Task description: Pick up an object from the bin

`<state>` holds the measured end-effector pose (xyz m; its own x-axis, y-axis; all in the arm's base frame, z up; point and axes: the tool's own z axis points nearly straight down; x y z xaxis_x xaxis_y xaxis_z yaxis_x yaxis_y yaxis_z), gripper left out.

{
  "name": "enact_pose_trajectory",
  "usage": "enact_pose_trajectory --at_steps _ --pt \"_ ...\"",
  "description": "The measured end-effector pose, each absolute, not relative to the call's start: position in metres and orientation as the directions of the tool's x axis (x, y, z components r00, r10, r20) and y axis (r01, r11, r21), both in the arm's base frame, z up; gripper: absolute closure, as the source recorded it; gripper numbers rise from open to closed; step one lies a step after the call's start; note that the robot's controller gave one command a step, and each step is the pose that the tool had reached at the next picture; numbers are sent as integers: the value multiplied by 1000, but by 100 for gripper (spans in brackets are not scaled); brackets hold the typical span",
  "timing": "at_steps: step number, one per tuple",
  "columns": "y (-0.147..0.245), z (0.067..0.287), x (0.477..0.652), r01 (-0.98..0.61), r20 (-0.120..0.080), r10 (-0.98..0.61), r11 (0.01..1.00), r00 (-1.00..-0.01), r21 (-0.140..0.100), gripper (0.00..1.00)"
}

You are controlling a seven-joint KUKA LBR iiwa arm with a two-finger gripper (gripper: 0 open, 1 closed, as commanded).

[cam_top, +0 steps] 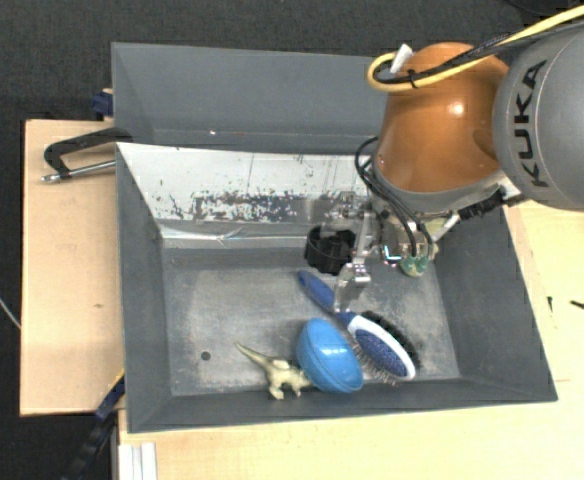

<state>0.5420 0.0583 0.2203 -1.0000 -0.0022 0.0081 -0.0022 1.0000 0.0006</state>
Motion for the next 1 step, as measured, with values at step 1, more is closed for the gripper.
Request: enact_pose_trajectory --at_steps 1 --pt "51 86 563 -507 -19 -507 862 -862 -4 0"
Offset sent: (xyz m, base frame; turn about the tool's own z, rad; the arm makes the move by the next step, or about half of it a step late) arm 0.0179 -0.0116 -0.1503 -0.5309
